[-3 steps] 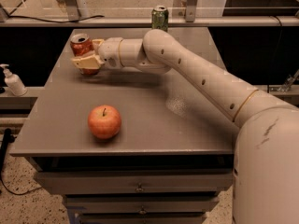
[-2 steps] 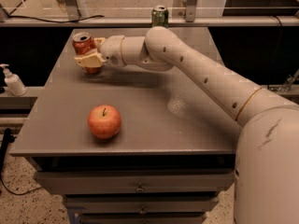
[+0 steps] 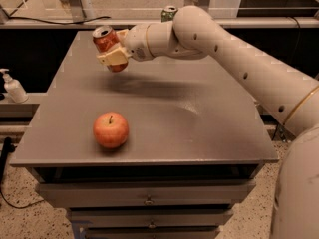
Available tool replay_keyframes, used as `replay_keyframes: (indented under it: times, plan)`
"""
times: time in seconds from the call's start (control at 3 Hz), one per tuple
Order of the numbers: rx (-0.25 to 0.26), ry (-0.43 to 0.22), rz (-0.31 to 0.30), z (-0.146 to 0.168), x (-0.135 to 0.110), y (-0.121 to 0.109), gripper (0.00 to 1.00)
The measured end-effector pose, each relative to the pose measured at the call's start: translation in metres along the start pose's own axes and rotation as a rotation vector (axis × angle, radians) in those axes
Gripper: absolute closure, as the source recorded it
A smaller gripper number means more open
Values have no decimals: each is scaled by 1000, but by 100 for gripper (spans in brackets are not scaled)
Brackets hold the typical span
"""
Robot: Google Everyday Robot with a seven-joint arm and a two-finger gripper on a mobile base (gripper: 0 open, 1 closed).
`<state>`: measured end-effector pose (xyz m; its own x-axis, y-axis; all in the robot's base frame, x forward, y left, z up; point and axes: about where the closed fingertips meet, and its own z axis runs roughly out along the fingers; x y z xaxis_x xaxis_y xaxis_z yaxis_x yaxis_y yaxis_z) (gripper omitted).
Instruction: Knock coke can over
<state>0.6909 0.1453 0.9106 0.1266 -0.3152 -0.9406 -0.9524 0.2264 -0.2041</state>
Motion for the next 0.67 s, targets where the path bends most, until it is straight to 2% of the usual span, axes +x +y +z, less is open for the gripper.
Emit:
replay_keyframes:
  times: [0.33, 0.67]
  plan:
    - [12, 116, -86, -33, -4, 4, 100]
    - [-1, 274, -228, -68, 4, 4, 100]
